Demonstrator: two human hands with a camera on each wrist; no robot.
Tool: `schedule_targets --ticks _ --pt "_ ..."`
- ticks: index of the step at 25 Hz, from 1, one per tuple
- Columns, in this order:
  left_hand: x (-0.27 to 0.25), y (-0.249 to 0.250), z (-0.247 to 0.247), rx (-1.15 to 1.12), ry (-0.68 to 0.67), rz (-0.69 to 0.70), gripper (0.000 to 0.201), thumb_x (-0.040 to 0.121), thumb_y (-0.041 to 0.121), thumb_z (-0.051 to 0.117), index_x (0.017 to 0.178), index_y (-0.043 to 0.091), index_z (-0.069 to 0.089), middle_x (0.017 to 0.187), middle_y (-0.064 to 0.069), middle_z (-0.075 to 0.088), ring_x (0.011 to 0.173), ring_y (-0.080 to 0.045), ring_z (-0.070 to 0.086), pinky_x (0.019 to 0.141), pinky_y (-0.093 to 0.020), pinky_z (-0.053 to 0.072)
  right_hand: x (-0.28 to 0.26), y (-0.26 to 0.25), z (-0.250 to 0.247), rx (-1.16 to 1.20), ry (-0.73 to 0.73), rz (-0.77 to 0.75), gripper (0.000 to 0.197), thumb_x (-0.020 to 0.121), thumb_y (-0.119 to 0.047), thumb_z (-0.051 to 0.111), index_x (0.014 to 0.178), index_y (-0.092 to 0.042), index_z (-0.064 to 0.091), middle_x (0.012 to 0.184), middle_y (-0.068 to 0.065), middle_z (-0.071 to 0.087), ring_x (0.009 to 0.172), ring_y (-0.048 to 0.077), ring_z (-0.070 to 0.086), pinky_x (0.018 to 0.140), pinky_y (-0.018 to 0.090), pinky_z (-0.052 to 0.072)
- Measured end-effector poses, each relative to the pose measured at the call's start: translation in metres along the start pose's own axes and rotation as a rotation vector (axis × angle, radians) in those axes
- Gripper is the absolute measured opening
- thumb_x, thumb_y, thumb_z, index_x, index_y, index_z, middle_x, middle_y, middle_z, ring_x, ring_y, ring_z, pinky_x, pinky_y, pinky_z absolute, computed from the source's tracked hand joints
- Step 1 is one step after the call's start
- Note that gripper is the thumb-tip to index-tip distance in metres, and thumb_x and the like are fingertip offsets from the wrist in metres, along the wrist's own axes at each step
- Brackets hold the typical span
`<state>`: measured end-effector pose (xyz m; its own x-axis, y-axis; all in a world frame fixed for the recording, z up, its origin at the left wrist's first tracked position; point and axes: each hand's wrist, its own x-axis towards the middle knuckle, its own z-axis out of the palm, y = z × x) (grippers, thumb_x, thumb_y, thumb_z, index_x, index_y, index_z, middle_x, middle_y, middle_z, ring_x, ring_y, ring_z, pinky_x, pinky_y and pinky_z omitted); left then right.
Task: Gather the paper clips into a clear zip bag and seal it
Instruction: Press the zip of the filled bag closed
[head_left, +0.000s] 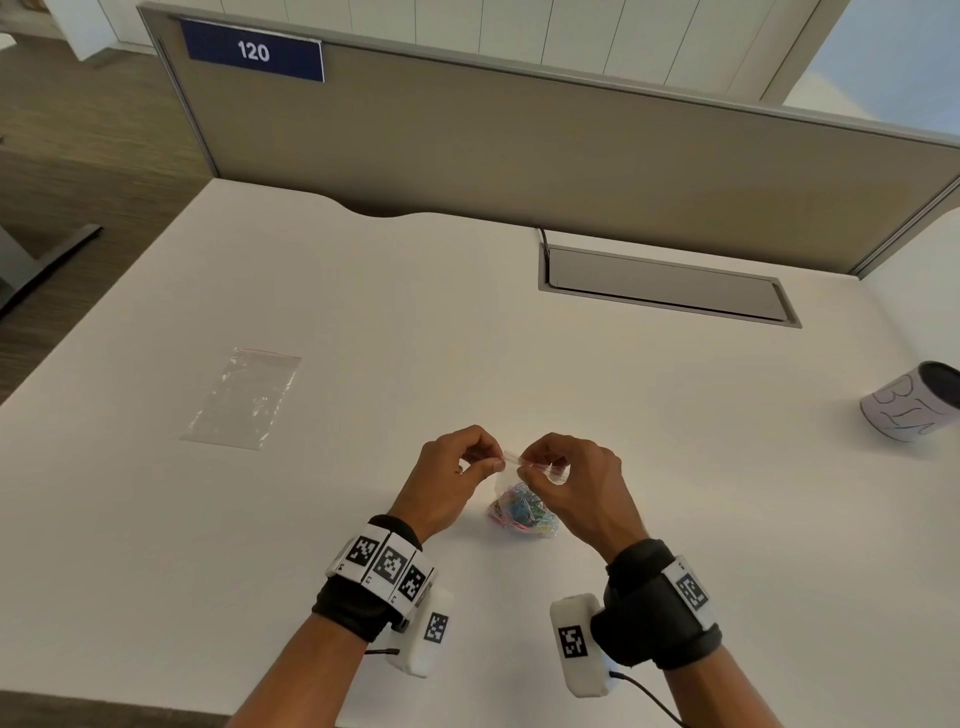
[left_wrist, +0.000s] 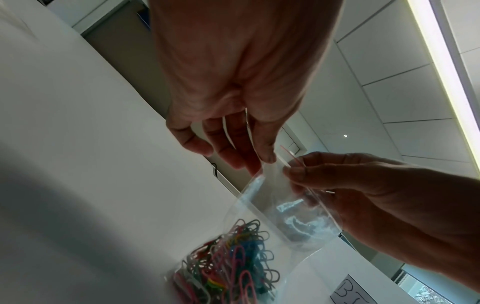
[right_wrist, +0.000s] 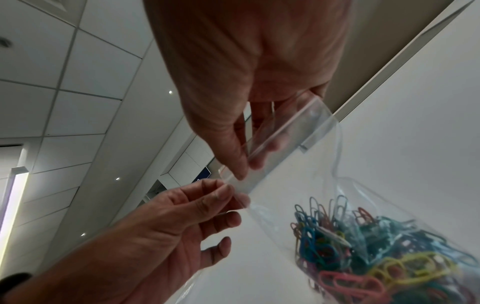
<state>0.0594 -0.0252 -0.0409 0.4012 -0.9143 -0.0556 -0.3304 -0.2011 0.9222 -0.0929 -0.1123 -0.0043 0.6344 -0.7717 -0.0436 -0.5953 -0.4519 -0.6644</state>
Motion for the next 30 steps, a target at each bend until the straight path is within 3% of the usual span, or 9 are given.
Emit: schedule_targets --ticks 2,4,8,11,13,16,23,28,30 --pt "-0.001 0.0 0.001 -0.011 -0.005 0.013 0.008 0.085 0.018 0.065 0.081 0.023 0.061 0.081 0.009 0.068 0.081 -0.009 0.062 0.07 -0.027 0.045 0.0 0.0 -0.001 -0.005 -0.004 -0.001 0.001 0.078 -0.033 0.065 0.078 -0.032 0.065 0.07 -0.023 0.061 0.069 0.002 0.056 0.086 0.049 0.047" --pt "-0.002 0.0 0.002 -0.011 -0.018 0.028 0.006 0.086 0.019 0.064 0.083 0.023 0.061 0.083 0.009 0.069 0.082 -0.008 0.061 0.068 -0.018 0.042 -0.001 0.001 -0.001 -0.012 -0.001 -0.005 0.003 0.079 -0.034 0.065 0.077 -0.033 0.063 0.071 -0.023 0.06 0.069 0.0 0.055 0.086 0.048 0.047" --pt "-0.004 0.003 0.004 -0.015 -0.042 0.067 0.006 0.088 0.016 0.061 0.085 0.021 0.062 0.084 0.006 0.068 0.082 -0.008 0.06 0.069 -0.007 0.041 -0.001 0.0 0.001 -0.056 -0.002 -0.001 0.007 0.081 -0.04 0.066 0.082 -0.033 0.063 0.077 -0.021 0.059 0.074 0.002 0.054 0.088 0.036 0.036" --pt "-0.004 0.003 0.004 0.025 -0.046 0.088 0.006 0.089 0.017 0.06 0.086 0.021 0.062 0.083 0.006 0.068 0.082 -0.012 0.061 0.077 -0.019 0.047 0.0 -0.005 0.002 -0.098 -0.004 -0.019 0.015 0.083 -0.047 0.062 0.083 -0.032 0.064 0.08 -0.019 0.061 0.077 0.002 0.053 0.084 0.031 0.028" --pt "-0.004 0.001 0.004 0.066 -0.045 0.092 0.006 0.089 0.022 0.058 0.085 0.026 0.059 0.082 0.01 0.066 0.083 -0.014 0.061 0.081 -0.032 0.051 0.0 -0.007 0.004 -0.115 -0.011 -0.016 0.016 0.085 -0.045 0.06 0.083 -0.03 0.065 0.08 -0.017 0.062 0.077 0.002 0.054 0.084 0.031 0.027" --pt "-0.004 -0.001 0.006 0.074 -0.04 0.085 0.006 0.09 0.024 0.057 0.085 0.028 0.056 0.083 0.01 0.066 0.085 -0.016 0.061 0.083 -0.04 0.052 0.0 -0.006 0.007 -0.166 0.001 -0.028 0.012 0.089 -0.037 0.057 0.086 -0.028 0.065 0.084 -0.014 0.066 0.079 0.005 0.057 0.083 0.032 0.025" --pt "-0.006 0.003 0.006 0.071 -0.028 0.074 0.009 0.089 0.021 0.057 0.084 0.028 0.056 0.08 0.013 0.064 0.082 -0.015 0.06 0.08 -0.037 0.051 -0.001 -0.002 0.004 -0.112 0.003 0.002 0.014 0.084 -0.04 0.065 0.088 -0.027 0.068 0.086 -0.013 0.07 0.079 0.005 0.06 0.09 0.035 0.036" --pt "-0.007 0.004 0.007 0.059 -0.017 0.046 0.006 0.089 0.021 0.058 0.086 0.024 0.054 0.084 0.011 0.063 0.081 -0.013 0.058 0.074 -0.027 0.044 -0.002 0.006 0.004 -0.038 0.028 0.003 0.008 0.083 -0.029 0.069 0.08 -0.023 0.066 0.073 -0.016 0.063 0.075 0.009 0.062 0.087 0.048 0.048" --pt "-0.007 0.003 0.009 0.052 -0.017 0.037 0.008 0.085 0.027 0.062 0.089 0.025 0.054 0.087 0.01 0.064 0.084 -0.013 0.059 0.078 -0.033 0.049 -0.001 0.006 0.007 -0.05 0.03 -0.012 0.008 0.084 -0.027 0.068 0.078 -0.022 0.066 0.073 -0.013 0.065 0.073 0.011 0.062 0.087 0.048 0.048"
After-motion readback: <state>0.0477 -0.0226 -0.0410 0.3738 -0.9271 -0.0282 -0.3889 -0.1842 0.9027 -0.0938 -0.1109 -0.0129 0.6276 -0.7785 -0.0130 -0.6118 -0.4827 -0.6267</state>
